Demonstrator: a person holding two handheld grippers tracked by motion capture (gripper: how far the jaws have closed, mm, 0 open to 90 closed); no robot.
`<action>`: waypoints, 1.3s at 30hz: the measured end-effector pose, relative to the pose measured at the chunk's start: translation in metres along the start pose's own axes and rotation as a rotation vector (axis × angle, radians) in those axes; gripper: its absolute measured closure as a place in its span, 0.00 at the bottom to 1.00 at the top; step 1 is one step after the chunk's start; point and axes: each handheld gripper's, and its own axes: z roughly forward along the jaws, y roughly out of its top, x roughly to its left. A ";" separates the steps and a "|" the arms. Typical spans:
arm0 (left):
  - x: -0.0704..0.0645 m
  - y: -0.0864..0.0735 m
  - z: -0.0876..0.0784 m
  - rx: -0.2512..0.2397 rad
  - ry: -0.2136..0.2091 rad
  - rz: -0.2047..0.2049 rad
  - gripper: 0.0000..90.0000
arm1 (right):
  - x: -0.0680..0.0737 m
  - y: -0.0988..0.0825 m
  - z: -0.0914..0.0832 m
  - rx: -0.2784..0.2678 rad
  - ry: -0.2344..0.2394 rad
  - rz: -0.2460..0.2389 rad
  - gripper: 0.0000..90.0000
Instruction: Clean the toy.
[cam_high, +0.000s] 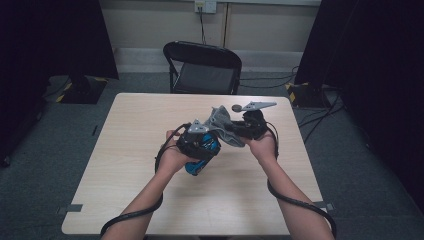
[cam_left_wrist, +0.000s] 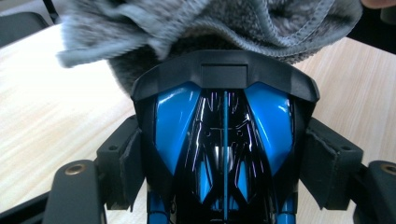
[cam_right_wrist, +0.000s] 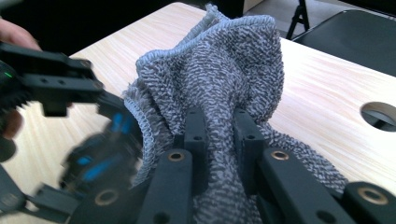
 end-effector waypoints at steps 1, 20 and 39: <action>0.001 -0.001 0.002 0.005 0.005 0.002 0.28 | 0.002 0.000 0.001 0.001 0.008 -0.002 0.88; 0.013 -0.003 -0.001 0.004 0.050 -0.024 0.28 | 0.012 -0.014 0.008 0.035 0.077 -0.010 0.88; 0.027 -0.001 -0.018 -0.036 0.094 -0.049 0.28 | 0.014 -0.047 0.008 0.102 0.130 -0.035 0.88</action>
